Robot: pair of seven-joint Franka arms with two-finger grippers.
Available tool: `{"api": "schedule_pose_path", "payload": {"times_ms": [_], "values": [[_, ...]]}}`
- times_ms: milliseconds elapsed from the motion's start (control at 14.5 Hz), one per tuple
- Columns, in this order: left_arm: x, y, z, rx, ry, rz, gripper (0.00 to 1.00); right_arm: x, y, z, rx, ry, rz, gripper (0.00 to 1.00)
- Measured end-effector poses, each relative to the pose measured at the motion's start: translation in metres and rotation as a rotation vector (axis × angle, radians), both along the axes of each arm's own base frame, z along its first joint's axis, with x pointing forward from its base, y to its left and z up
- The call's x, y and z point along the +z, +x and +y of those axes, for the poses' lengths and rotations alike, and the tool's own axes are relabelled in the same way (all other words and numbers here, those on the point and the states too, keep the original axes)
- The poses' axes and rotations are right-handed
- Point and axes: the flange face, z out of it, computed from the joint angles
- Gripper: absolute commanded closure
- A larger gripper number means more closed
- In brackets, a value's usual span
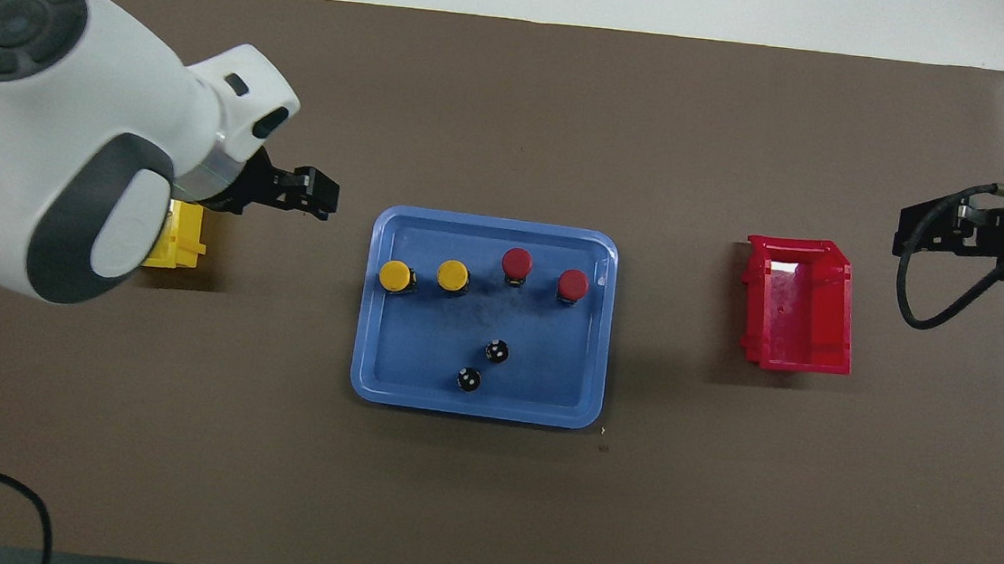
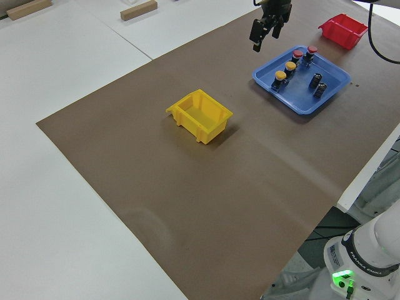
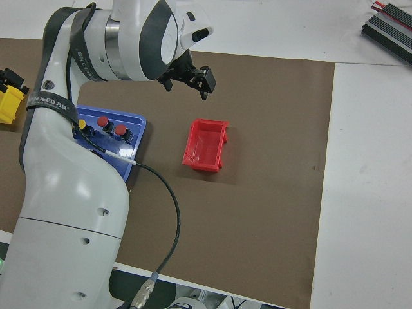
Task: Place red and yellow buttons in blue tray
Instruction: 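Release the yellow button in the tray and lift the left gripper away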
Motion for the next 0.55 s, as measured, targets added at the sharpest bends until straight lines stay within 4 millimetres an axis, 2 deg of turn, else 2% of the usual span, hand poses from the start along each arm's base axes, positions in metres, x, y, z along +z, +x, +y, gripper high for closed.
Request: {"api": "schedule_pose_path", "payload": {"times_ms": [206,344,413,550], "values": [[0.035,0.003,0.099,-0.047,0.035,-0.009,0.00,0.000,0.000,-0.002,-0.004,0.000,0.001,0.00],[0.055,0.000,0.154,-0.056,0.032,-0.032,0.00,0.000,0.000,-0.003,-0.005,0.000,0.000,0.00],[0.063,-0.004,0.171,-0.060,0.032,-0.045,0.00,0.000,0.000,-0.005,-0.008,0.000,0.000,0.00],[0.078,-0.011,0.184,-0.066,0.031,-0.052,0.00,0.001,0.000,-0.009,-0.013,0.000,-0.001,0.00]]}}
